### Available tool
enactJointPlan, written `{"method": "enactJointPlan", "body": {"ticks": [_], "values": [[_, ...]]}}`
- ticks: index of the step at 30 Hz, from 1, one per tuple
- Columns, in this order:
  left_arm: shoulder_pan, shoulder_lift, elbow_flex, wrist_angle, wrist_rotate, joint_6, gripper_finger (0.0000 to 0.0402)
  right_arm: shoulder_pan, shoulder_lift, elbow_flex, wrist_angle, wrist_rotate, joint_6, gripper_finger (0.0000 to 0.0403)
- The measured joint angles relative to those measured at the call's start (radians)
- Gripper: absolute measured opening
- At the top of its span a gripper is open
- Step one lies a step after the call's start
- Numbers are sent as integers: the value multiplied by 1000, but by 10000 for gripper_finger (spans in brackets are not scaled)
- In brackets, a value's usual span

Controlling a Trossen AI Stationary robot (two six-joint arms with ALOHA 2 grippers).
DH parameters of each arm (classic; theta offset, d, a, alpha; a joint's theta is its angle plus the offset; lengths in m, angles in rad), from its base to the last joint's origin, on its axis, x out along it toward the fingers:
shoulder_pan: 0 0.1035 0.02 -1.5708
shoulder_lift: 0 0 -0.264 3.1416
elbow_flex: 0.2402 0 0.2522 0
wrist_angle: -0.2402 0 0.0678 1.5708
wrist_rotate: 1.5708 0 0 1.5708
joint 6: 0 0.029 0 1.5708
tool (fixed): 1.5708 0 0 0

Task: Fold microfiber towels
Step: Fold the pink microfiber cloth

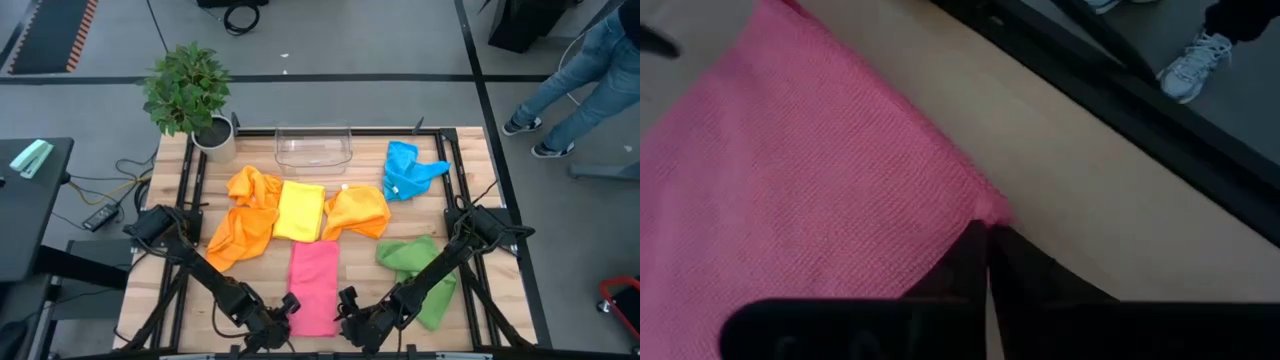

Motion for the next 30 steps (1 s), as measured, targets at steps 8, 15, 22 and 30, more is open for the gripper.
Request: {"method": "enactJointPlan", "body": {"ticks": [8,15,22,30], "values": [[0,0,-1,1,-4,-32,19,5,47,0,87,-26,-125,184],[0,0,-1,2,-3,-80,16,8,47,0,89,3,-127,168],[0,0,-1,3,-3,-100,7,32,54,1,90,-4,-122,123],[2,1,-1,5,-2,-108,12,17,56,1,89,39,-92,115]]}}
